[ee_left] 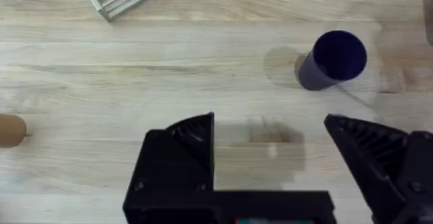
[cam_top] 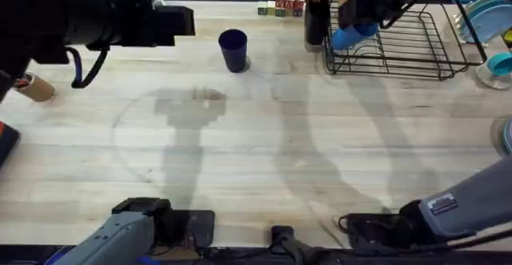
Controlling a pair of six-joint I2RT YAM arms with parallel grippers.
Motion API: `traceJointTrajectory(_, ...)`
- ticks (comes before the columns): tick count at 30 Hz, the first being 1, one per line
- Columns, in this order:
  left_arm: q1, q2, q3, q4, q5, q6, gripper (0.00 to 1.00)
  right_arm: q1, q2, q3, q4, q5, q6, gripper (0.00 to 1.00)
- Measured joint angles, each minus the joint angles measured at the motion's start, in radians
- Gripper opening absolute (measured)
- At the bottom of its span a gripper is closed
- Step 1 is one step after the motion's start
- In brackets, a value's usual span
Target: Pick up the cup on the table and put them onto the rack.
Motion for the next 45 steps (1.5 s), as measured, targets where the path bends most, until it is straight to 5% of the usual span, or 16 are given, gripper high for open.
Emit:
traceJointTrajectory(11, 0.000, 0.000, 0.000, -0.001, 0.000, 0.000, 0.994, 0.026, 0.065, 0.002, -0.026, 0.062, 0.000, 0.033)
traceJointTrajectory(16, 0.000, 0.000, 0.000, -0.003, 0.000, 0.000, 0.994, 0.026, 0.077, 0.002, -0.028, 0.063, 0.000, 0.233)
traceJointTrajectory(45, 0.000, 0.000, 0.000, -0.003, 0.000, 0.000, 0.993, 0.056, 0.000, 0.003, -0.027, 0.066, 0.000, 0.345)
